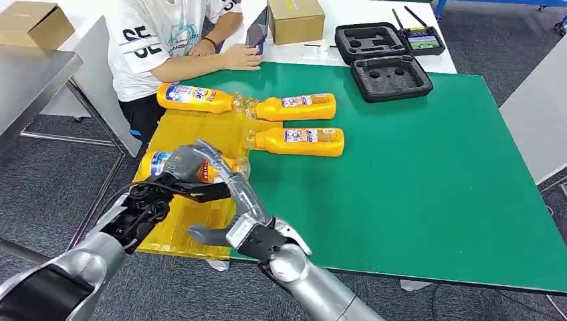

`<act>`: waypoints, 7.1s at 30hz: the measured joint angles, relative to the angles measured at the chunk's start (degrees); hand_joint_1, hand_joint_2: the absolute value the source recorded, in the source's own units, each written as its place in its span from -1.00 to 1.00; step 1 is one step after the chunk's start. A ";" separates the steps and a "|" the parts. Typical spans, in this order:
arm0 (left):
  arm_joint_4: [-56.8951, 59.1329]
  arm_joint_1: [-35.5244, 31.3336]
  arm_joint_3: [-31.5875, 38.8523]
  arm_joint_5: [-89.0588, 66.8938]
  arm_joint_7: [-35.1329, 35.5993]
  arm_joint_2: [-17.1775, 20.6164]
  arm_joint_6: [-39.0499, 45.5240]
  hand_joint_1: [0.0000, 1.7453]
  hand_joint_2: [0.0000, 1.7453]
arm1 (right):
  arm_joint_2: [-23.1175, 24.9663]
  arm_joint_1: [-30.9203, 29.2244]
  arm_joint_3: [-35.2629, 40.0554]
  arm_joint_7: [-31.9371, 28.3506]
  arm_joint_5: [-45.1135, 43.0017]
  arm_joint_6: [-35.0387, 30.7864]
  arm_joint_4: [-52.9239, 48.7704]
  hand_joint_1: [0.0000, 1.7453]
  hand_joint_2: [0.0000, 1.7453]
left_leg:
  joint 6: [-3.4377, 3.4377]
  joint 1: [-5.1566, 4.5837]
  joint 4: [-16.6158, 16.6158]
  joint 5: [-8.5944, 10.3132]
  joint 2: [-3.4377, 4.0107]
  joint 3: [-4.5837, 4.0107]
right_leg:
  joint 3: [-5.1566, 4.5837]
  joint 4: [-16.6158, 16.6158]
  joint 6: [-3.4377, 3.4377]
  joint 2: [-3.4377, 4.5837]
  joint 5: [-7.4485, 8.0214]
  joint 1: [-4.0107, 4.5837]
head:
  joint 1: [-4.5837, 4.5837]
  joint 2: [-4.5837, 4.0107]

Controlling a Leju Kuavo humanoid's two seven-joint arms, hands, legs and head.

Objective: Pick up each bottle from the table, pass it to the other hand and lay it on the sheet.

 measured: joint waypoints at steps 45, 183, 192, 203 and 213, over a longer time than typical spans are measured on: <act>11.51 -6.88 -4.51 4.65 -1.97 -0.96 -24.92 -1.00 -1.00 | 3.02 -2.11 3.80 1.59 -4.28 -0.09 6.30 -1.00 1.00 | 0.00 0.00 -0.01 0.01 -0.02 0.07 | 0.11 0.00 0.00 -0.01 0.00 0.00 | 0.00 0.00; -42.69 39.30 25.30 58.66 -21.74 -10.04 17.44 -1.00 -1.00 | -15.04 14.09 -20.45 16.97 15.95 -0.22 -13.76 -1.00 1.00 | 0.08 -0.04 -0.02 -0.13 0.17 -0.02 | -0.09 -0.07 -0.04 0.12 0.18 -0.05 | -0.05 0.00; -42.39 38.57 25.43 58.31 -21.74 -10.01 17.33 -1.00 -1.00 | -24.22 3.11 -12.24 20.44 16.61 21.66 -5.64 -1.00 1.00 | 0.32 -0.05 0.03 0.12 -0.24 -0.14 | 0.07 -0.12 0.10 -0.36 0.25 -0.04 | 0.02 0.00; -42.85 38.90 25.43 56.60 -21.74 -10.01 17.63 -1.00 -1.00 | -26.25 1.76 -9.81 20.61 16.28 20.00 -4.04 -1.00 1.00 | 0.33 -0.05 0.03 0.10 -0.23 -0.16 | 0.04 -0.13 0.10 -0.36 0.24 -0.04 | 0.00 0.00; -43.55 39.42 25.72 56.45 -21.77 -10.01 17.63 -1.00 -1.00 | -26.60 1.87 -9.03 20.48 17.51 17.73 -4.76 -1.00 1.00 | 0.33 -0.05 0.03 0.10 -0.23 -0.16 | 0.03 -0.13 0.10 -0.36 0.24 -0.04 | 0.00 0.00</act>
